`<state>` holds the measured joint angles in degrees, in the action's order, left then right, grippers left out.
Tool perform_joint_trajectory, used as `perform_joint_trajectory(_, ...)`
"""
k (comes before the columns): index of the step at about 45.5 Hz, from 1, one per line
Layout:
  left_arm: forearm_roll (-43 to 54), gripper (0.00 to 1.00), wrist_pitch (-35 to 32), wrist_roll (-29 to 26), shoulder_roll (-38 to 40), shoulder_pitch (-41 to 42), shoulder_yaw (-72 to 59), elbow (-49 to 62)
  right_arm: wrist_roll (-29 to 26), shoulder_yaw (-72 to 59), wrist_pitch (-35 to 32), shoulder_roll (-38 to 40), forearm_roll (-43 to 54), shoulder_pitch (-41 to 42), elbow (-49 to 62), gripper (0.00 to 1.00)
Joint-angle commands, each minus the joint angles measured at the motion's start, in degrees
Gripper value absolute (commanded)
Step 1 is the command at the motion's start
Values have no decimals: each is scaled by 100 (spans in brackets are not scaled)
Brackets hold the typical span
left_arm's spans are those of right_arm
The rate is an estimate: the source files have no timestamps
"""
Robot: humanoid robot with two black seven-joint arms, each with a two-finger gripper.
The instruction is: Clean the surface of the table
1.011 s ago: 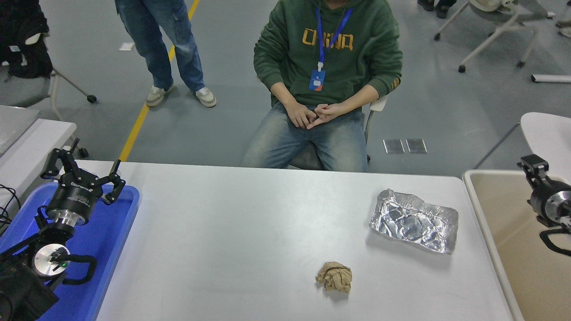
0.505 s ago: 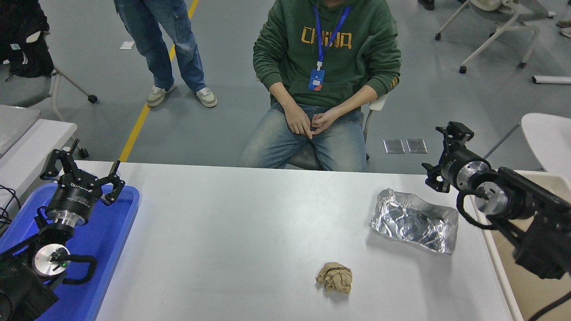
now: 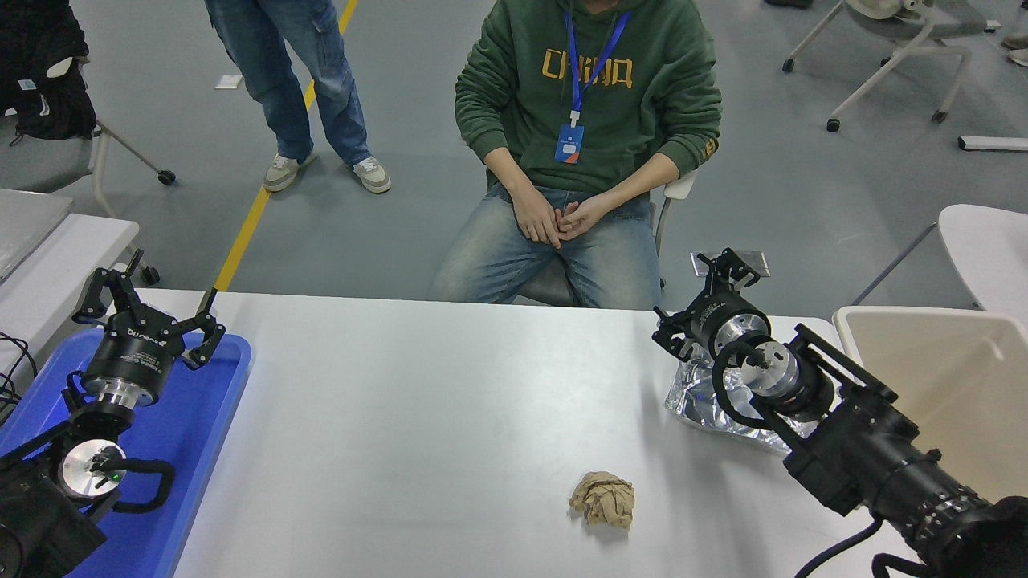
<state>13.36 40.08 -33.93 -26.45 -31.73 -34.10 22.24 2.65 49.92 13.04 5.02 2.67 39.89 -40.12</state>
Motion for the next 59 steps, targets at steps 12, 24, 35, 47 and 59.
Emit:
perform_joint_trajectory(12,0,100,0,0,0,0,8,0,43,-35,-13,-11,-12,-8,31,100)
perform_joint_trajectory(24,0,100,0,0,0,0,-1,0,7,-878,-267,1184,-3,256,-259,100)
perform_joint_trajectory(35,0,100,0,0,0,0,-1,0,7,-1379,-925,2388,102,379,-558,100)
perform_joint_trajectory(47,0,100,0,0,0,0,-1,0,86,-2811,-1419,3074,2200,502,-681,100)
perform_joint_trajectory(59,0,100,0,0,0,0,-1,0,245,-3497,-1427,3268,5049,590,-708,100)
